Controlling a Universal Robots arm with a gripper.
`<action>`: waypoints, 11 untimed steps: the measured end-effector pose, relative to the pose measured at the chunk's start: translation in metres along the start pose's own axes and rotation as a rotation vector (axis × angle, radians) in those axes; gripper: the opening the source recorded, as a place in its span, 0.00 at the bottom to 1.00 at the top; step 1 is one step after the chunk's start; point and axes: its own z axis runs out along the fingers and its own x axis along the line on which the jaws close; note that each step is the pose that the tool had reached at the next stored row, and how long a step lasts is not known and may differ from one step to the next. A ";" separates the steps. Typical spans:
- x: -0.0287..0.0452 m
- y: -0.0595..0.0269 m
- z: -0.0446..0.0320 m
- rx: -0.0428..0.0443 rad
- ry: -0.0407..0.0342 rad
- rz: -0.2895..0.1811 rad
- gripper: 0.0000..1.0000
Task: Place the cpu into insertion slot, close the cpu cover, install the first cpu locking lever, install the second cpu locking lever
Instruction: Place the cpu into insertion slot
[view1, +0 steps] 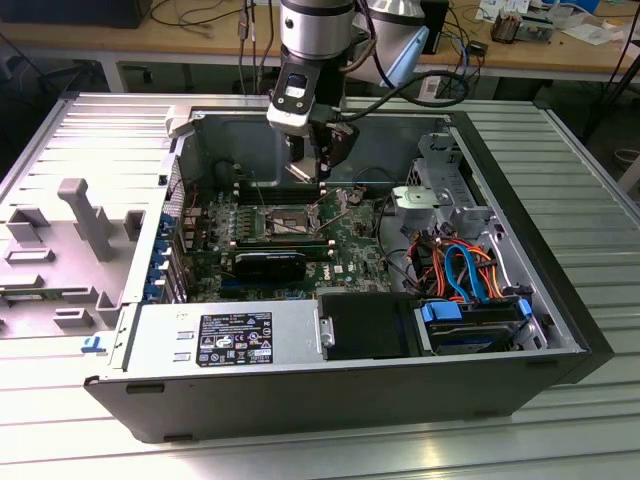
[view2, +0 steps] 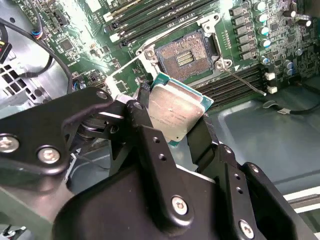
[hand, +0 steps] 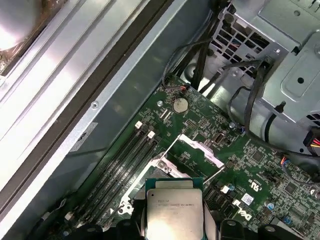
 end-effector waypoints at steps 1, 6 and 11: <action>0.0000 0.0000 0.0009 -0.0012 -0.0021 0.070 0.54; 0.0000 0.0000 0.0012 -0.0017 -0.0031 0.102 0.54; 0.0000 -0.0001 0.0016 -0.0023 -0.0043 0.142 0.54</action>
